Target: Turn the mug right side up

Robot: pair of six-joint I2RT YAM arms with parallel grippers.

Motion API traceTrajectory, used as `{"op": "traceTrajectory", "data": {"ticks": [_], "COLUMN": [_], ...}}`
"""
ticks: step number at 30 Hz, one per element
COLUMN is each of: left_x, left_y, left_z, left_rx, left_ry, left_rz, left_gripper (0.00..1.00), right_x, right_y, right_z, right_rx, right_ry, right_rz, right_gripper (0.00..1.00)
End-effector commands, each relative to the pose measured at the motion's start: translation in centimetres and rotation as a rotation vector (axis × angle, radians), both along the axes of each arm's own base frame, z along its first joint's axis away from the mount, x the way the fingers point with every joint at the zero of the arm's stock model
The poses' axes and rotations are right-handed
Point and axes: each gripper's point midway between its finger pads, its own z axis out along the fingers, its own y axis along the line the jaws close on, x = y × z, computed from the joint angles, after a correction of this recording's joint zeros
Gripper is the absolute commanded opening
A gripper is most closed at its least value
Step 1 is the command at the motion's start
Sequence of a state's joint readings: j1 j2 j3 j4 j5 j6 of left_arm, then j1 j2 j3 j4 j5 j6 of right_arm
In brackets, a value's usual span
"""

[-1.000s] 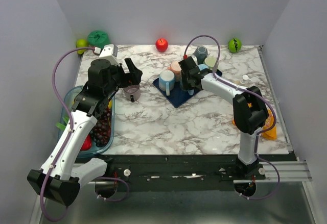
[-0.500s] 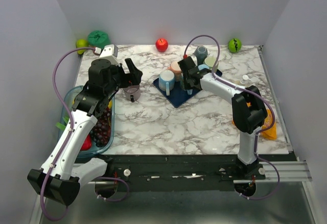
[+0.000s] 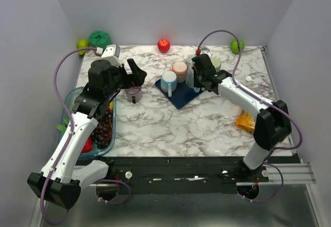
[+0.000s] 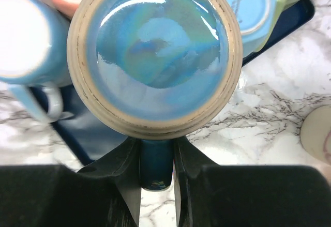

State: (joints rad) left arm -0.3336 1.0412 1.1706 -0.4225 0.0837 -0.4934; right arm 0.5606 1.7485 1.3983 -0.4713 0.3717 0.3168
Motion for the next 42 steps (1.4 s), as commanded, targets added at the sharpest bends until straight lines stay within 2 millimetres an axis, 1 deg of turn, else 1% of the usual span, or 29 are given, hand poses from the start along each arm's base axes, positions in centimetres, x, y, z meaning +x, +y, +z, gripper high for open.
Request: {"op": "traceTrajectory", "data": {"ticks": [1,2,4,5,6,8,9,11,12,13,14,15,16,17,19,20,22,23,25,26,27,28,30,34,36,38,39,40,42], "left_x": [-0.7,-0.8,-1.0,-1.4,-1.5,-2.4,-2.6,-3.3,-4.0,-4.2,-4.6,-5.3,-5.5,-5.9,-6.6,-6.9,-7.6,-7.7,-7.8,-7.9,-8.0,-8.3,-8.6,-9.1,-9.0,-8.3,-8.2,-8.1,-7.9], "left_y": [-1.1,-1.3,-2.0,-2.7,-3.1,-4.6,-5.2,-6.1,-6.8,-7.3,-7.8,-8.6,-9.0,-9.4,-10.4,-10.7,-11.6,-11.9,-12.2,-12.6,-12.7,-12.8,-12.9,-13.2,-13.3,-13.5,-13.5,-13.3,-13.2], "left_z": [1.8,1.9,2.3,2.6,3.0,3.2,3.8,4.5,4.4,5.3,5.7,6.2,6.7,7.0,7.9,8.2,9.2,9.6,10.2,10.2,10.1,11.0,11.9,14.0,14.5,14.5,14.4,15.0,15.3], "left_rx": [-0.056,-0.064,-0.085,-0.101,-0.117,-0.162,-0.186,-0.247,-0.272,-0.299,-0.333,-0.353,-0.367,-0.388,-0.414,-0.429,-0.469,-0.481,-0.502,-0.511,-0.517,-0.536,-0.558,-0.616,-0.642,-0.671,-0.706,-0.73,-0.763], "left_ry": [-0.047,-0.048,-0.058,-0.061,-0.076,-0.069,-0.091,-0.094,-0.084,-0.12,-0.117,-0.133,-0.148,-0.142,-0.162,-0.166,-0.177,-0.185,-0.205,-0.21,-0.214,-0.252,-0.283,-0.353,-0.354,-0.33,-0.3,-0.321,-0.311], "left_rz": [-0.064,-0.08,-0.114,-0.159,-0.186,-0.276,-0.312,-0.364,-0.42,-0.448,-0.475,-0.518,-0.539,-0.556,-0.598,-0.613,-0.648,-0.656,-0.656,-0.653,-0.66,-0.674,-0.68,-0.695,-0.678,-0.645,-0.635,-0.627,-0.615], "left_gripper": [0.99,0.99,0.99,0.99,0.99,0.99,0.99,0.99,0.99,0.99,0.99,0.99,0.99,0.99,0.99,0.99,0.99,0.99,0.99,0.99,0.99,0.99,0.99,0.99,0.99,0.99,0.98,0.98,0.9], "right_x": [0.2,-0.6,-1.5,-1.9,-2.8,-3.8,-4.5,-5.6,-6.1,-7.0,-7.8,-8.5,-9.5,-10.4,-11.7,-12.9,-13.9,-14.7,-15.4,-16.0,-16.4,-16.7,-17.4,-18.8,-19.4,-20.1,-20.3,-20.4,-20.5], "right_y": [0.9,1.1,1.4,1.8,1.8,2.5,2.5,3.3,3.6,3.6,4.5,4.7,4.7,5.3,5.7,6.0,6.3,6.6,6.9,7.2,7.3,7.4,7.8,8.2,8.4,8.3,8.3,8.2,8.0], "right_z": [8.7,10.4,12.2,13.0,15.2,17.5,19.4,21.9,22.8,24.4,25.8,26.8,28.2,29.7,31.3,33.1,34.5,35.8,36.8,37.7,38.1,38.5,39.1,40.0,40.4,41.1,41.0,41.1,41.2], "right_rx": [0.183,0.224,0.279,0.317,0.365,0.436,0.476,0.541,0.569,0.598,0.641,0.674,0.707,0.747,0.818,0.866,0.934,0.969,1.016,1.039,1.047,1.057,1.088,1.15,1.182,1.202,1.204,1.206,1.213], "right_ry": [-0.201,-0.224,-0.248,-0.255,-0.291,-0.325,-0.361,-0.403,-0.417,-0.448,-0.471,-0.489,-0.515,-0.54,-0.559,-0.596,-0.604,-0.633,-0.641,-0.667,-0.682,-0.688,-0.692,-0.691,-0.686,-0.71,-0.713,-0.723,-0.733], "right_rz": [0.014,0.042,0.062,0.086,0.094,0.143,0.161,0.225,0.247,0.274,0.339,0.361,0.39,0.443,0.487,0.54,0.574,0.616,0.639,0.666,0.677,0.685,0.713,0.754,0.78,0.802,0.805,0.808,0.803], "right_gripper": [0.0,0.01,0.0,0.0,0.0,0.01,0.01,0.01,0.01,0.01,0.0,0.01,0.01,0.01,0.01,0.01,0.01,0.01,0.01,0.01,0.01,0.01,0.01,0.01,0.01,0.01,0.01,0.01,0.01]}}
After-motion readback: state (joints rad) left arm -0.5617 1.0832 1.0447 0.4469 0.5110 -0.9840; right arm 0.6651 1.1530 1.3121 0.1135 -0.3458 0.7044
